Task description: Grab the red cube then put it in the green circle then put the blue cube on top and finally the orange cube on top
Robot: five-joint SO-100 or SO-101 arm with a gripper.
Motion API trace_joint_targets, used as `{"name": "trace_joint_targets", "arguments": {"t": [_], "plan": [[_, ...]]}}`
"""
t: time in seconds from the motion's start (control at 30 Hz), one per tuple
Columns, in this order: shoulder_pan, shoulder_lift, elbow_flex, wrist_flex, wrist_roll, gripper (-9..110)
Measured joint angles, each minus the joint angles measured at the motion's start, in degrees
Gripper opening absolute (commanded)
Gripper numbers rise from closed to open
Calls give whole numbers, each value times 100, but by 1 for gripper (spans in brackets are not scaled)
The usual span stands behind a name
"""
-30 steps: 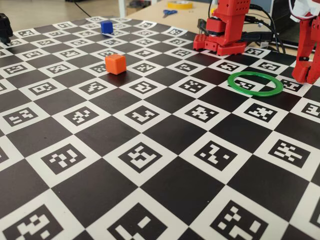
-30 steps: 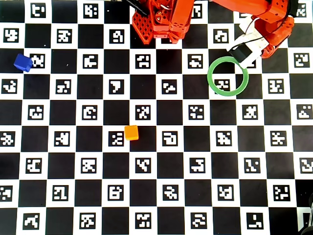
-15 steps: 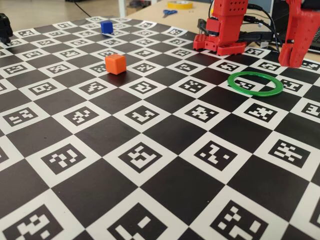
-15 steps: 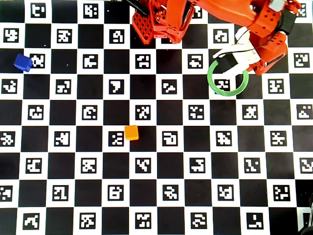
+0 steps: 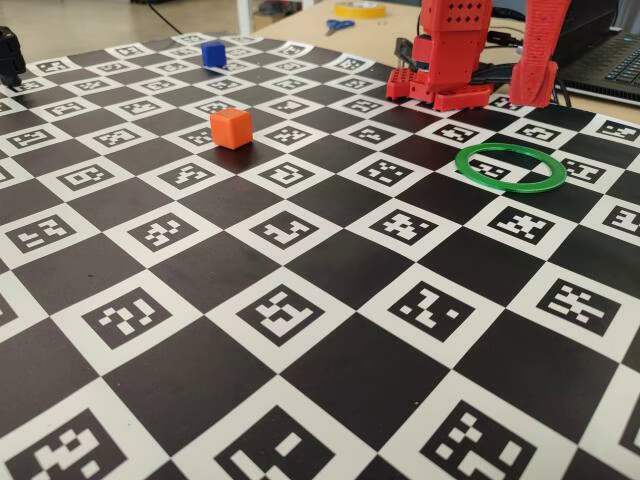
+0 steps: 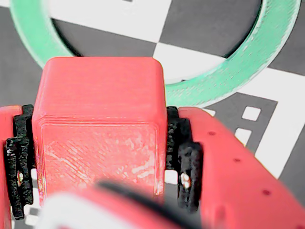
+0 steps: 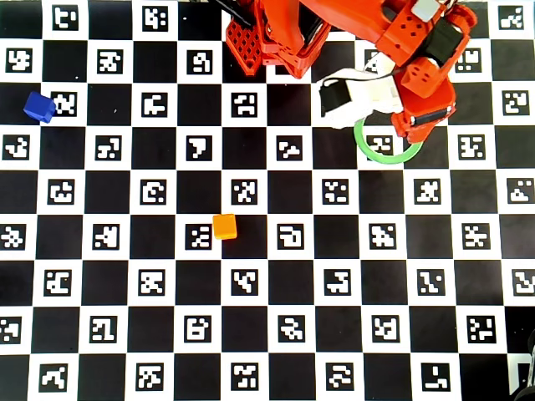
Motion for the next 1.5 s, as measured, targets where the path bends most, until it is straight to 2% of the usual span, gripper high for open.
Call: {"name": "trace_joint_targets", "arguments": {"t": [0.77, 1.5], "plan": [[-281, 105, 1063, -853, 923, 5], [-202, -79, 1714, -2021, 1151, 5]]}}
